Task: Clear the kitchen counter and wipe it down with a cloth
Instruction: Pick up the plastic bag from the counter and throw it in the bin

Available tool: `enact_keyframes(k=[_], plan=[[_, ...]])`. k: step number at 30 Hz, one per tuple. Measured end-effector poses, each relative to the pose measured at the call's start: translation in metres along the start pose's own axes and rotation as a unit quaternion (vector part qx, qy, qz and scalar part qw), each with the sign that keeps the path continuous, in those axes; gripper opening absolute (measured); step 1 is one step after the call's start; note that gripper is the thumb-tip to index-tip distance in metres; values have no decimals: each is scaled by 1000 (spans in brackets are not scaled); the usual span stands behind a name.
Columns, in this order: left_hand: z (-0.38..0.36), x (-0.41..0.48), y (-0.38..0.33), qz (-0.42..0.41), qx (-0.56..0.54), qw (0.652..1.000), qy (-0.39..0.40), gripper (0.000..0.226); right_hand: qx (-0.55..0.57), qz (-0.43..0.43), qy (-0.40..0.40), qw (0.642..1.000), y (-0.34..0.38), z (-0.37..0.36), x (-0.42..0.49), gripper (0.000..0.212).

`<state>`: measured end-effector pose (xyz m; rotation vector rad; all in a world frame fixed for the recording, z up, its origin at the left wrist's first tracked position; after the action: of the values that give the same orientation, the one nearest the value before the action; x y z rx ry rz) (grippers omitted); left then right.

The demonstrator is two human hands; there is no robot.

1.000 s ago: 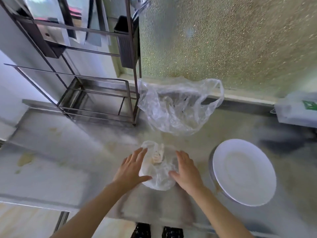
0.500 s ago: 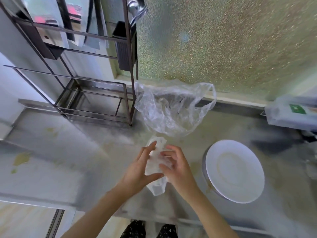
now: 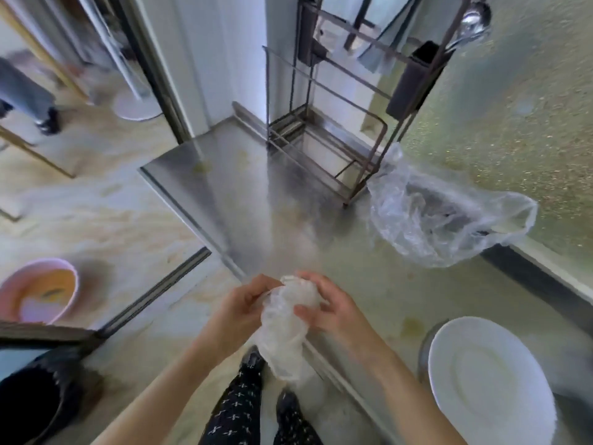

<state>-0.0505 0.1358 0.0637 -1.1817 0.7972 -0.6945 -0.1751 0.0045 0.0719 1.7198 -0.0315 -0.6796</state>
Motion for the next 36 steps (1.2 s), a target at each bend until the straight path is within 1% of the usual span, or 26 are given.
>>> enact_keyframes(k=[1,3,4,6,8,10,11,12,13,15,17,19,20,21,23,24,25,26,28,30,32,35,36], plan=[[10,-17,7,-8,37,999,-32,22,-29,-1,7,1000,-3,-18,2,39],[34,-57,20,-22,114,991,-63,31,-95,5,27,995,-10,-54,7,26],[45,-80,26,-6,112,992,-65,35,-113,9,42,993,-12,-72,9,22],[68,-129,32,64,44,992,-96,45,-150,21,70,986,-17,-111,15,17],[87,-173,38,108,-15,975,-191,52,-215,60,103,969,-24,-155,20,20],[107,-204,52,128,-7,952,-278,75,-270,101,142,947,-37,-203,25,31],[118,-217,64,143,17,942,-303,78,-292,115,164,935,-45,-229,27,35],[131,-228,80,165,42,931,-322,71,-305,122,186,926,-54,-255,29,36],[145,-238,96,191,51,919,-340,60,-309,124,208,920,-63,-282,32,35],[177,-259,134,228,28,895,-383,40,-315,116,244,910,-84,-337,39,28],[212,-280,170,258,4,865,-430,26,-330,101,272,898,-108,-392,51,24],[251,-300,202,281,-8,835,-473,10,-346,91,293,887,-133,-447,65,29],[270,-309,218,287,-15,821,-493,7,-359,88,303,878,-143,-472,72,37],[290,-318,234,294,-26,808,-510,12,-371,81,309,872,-153,-497,80,47],[327,-334,271,308,-46,789,-529,21,-387,48,315,865,-178,-543,99,65],[344,-340,292,315,-50,779,-540,20,-401,40,321,857,-192,-565,111,65],[360,-344,315,321,-49,768,-552,18,-426,42,323,844,-211,-586,125,59],[375,-346,340,327,-41,756,-565,17,-452,50,317,833,-231,-606,140,49],[402,-345,394,338,-25,737,-584,20,-477,71,288,827,-275,-645,171,26],[425,-338,447,340,-55,735,-585,32,-477,83,259,836,-322,-678,206,15],[443,-328,501,345,-85,738,-573,44,-477,80,240,842,-369,-706,242,13],[467,-318,582,334,-36,742,-580,42,-479,80,255,837,-441,-737,291,17],[474,-316,611,342,-26,746,-571,49,-481,72,272,830,-463,-744,306,22]])
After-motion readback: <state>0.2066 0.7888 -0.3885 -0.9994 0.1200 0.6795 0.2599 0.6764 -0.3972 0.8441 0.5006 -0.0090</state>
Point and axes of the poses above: each hand's wrist, its own x-axis towards the middle knuckle, its own z-axis out of the back of the hand, y = z × x, the point moved 1 cm from there along x, towards the middle knuckle, and after that the axes turned 3 degrees about -y, right-handed, at the moved point
